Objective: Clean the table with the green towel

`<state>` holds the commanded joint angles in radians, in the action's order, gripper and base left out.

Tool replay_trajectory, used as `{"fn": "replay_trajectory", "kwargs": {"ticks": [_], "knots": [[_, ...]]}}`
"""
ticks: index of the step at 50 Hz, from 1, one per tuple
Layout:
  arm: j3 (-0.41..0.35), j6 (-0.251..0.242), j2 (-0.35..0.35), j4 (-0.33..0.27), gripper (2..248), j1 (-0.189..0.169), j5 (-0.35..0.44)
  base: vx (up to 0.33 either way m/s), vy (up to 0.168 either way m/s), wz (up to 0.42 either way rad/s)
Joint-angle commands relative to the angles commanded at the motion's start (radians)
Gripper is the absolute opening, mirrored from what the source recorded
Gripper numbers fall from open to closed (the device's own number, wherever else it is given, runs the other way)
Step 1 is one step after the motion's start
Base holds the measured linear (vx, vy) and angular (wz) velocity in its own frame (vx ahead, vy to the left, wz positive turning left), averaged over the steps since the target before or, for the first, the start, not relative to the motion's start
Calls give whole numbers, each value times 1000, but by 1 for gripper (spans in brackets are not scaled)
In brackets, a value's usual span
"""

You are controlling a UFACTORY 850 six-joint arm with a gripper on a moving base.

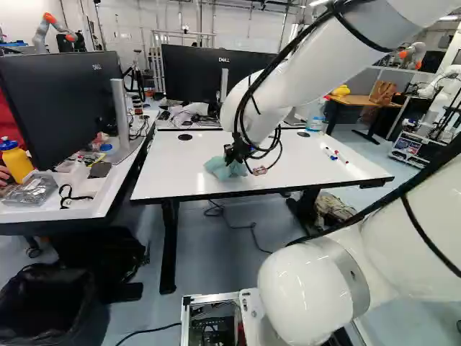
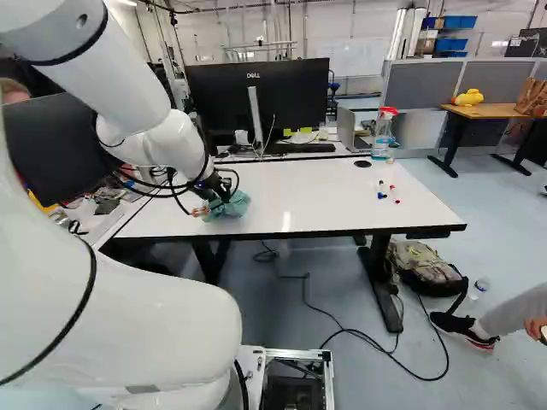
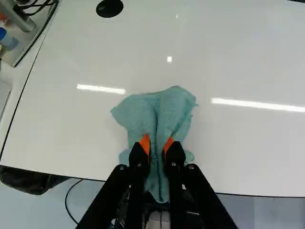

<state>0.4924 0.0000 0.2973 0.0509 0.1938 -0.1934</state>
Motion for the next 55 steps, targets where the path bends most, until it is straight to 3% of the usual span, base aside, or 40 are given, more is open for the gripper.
{"fn": "replay_trajectory", "kwargs": {"ticks": [25,55], "knots": [[97,0,-52,0,51,-38,0,0,0,0],[232,0,-122,0,51,-112,0,0,0,0]]}}
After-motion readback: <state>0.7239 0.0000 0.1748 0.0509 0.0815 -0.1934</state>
